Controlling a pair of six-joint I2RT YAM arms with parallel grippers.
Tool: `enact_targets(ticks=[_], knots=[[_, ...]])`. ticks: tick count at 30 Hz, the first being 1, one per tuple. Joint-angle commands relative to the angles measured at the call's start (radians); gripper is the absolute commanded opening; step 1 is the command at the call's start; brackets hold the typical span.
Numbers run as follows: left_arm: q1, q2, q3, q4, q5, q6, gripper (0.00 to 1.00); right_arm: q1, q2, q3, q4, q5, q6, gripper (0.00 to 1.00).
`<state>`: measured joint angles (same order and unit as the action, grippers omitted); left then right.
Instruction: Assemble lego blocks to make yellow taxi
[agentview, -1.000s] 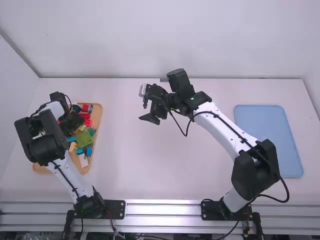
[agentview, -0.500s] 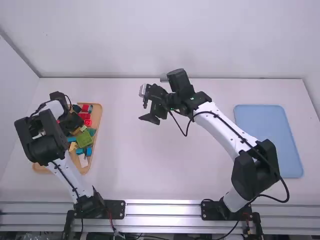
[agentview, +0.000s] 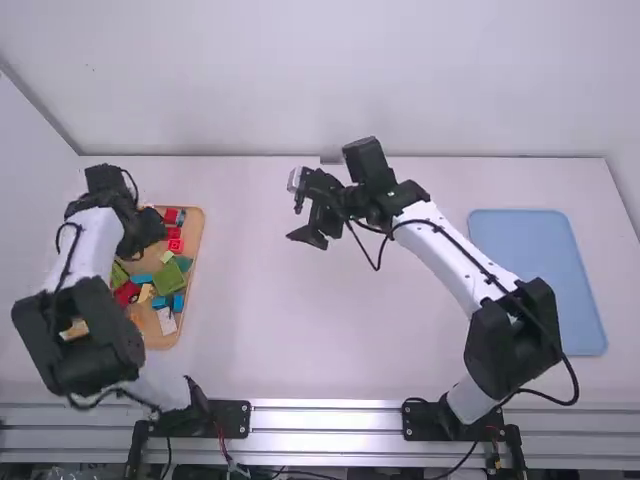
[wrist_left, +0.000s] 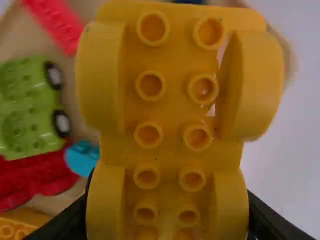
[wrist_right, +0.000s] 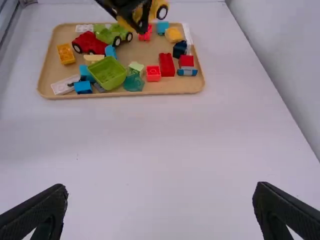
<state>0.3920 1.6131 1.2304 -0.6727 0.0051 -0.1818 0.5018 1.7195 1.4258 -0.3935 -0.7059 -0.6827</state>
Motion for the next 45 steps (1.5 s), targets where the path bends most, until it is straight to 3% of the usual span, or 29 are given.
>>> enact_targets(ticks=[1,3,6,9,18,24,27,32,40,44,45], knots=[[-0.112,-0.095,-0.116,0.014,0.144,0.241,0.33,-0.032,-0.055,0.034,-0.032,-0.056,-0.001,0.99],[-0.201,-0.148,-0.175,0.035,0.234,0.368,0.39,-0.059,-0.082,0.034,-0.084,-0.093,-0.06,0.99],[-0.313,-0.177,-0.212,0.052,0.275,0.439,0.33,-0.085,-0.116,0.034,-0.164,-0.141,-0.148,0.99],[-0.472,-0.17,-0.22,0.066,0.263,0.436,0.1,-0.127,-0.153,0.034,-0.256,-0.214,-0.212,0.99],[-0.792,-0.021,-0.212,0.079,0.263,0.631,0.18,-0.296,-0.24,0.034,-0.533,-0.263,-0.408,0.99],[-0.93,0.109,-0.191,0.117,0.085,0.74,0.17,-0.412,-0.255,0.033,-0.692,-0.383,-0.568,0.99],[-0.993,0.198,-0.166,0.134,-0.013,0.878,0.3,-0.465,-0.254,0.031,-0.758,-0.432,-0.643,0.99],[-1.007,0.255,-0.14,0.148,-0.067,0.963,0.31,-0.468,-0.254,-0.002,-0.724,-0.451,-0.649,0.99],[-0.988,0.274,-0.14,0.2,-0.024,1.078,0.44,-0.434,-0.254,-0.047,-0.649,-0.446,-0.637,0.99],[-0.988,0.274,-0.14,0.214,-0.024,1.088,0.65,-0.436,-0.254,-0.047,-0.605,-0.444,-0.57,0.99],[-0.988,0.274,-0.14,0.218,-0.024,1.088,0.77,-0.436,-0.254,-0.047,-0.597,-0.439,-0.558,0.99]])
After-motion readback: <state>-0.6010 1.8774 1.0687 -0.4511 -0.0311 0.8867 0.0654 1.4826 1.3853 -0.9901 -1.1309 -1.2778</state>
